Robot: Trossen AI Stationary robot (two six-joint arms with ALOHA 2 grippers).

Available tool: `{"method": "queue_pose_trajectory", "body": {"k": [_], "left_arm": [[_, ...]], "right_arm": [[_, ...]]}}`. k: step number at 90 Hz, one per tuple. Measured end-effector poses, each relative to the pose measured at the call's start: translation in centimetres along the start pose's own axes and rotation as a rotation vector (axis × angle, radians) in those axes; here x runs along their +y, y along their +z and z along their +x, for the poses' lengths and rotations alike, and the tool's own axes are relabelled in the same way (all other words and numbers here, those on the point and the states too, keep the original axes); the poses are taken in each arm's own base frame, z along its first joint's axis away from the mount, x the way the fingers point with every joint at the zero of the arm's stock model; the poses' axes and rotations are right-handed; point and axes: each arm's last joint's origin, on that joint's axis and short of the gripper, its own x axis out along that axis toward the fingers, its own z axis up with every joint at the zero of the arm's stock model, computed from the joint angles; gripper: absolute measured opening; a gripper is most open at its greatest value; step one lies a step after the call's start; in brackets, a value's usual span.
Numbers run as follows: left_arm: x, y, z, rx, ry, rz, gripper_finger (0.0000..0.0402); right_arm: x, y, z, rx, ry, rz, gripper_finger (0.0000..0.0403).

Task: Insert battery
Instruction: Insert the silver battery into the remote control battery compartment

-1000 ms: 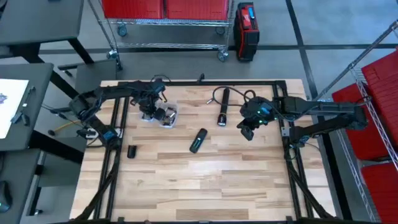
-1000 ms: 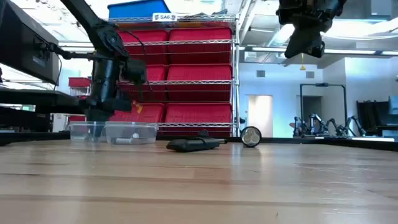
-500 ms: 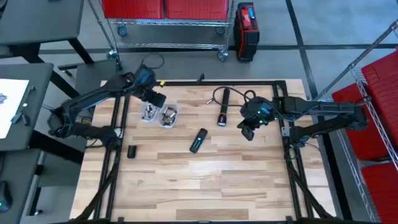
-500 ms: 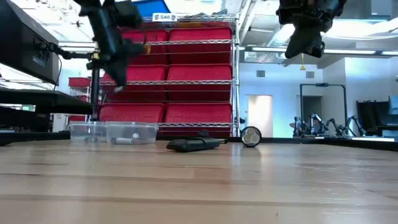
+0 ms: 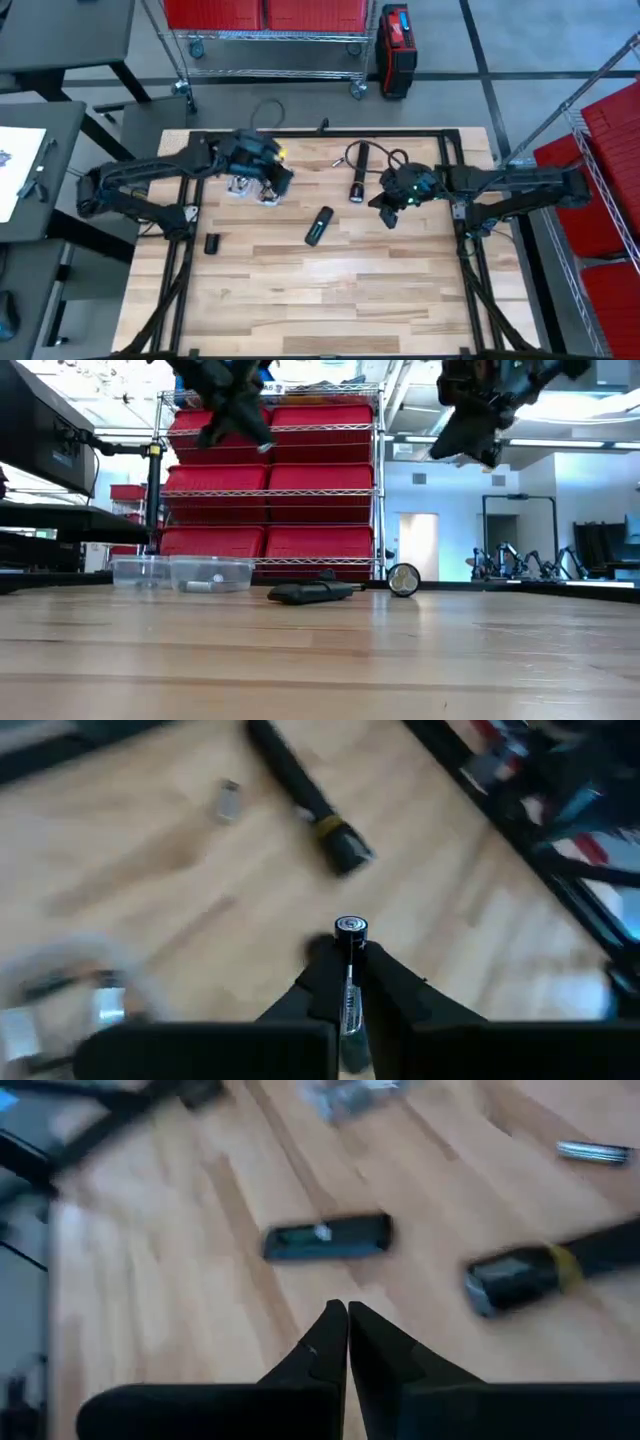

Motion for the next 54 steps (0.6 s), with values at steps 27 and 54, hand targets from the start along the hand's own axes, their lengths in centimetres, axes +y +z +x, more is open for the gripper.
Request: {"method": "queue_pose_trajectory", "body": {"k": [27,54], "left_arm": [[-3.0,-5.4,7.2,0.177,-0.030,-0.059,0.0000],[-3.1,-9.8,12.0,0.250,0.061,-0.054,0.0000]], "right_arm": [[0.3,-4.6,3.5,0.041,0.084,0.004,0.0004],[0.7,-6.2,7.1,0.079,0.080,-0.016,0.0004]]}}
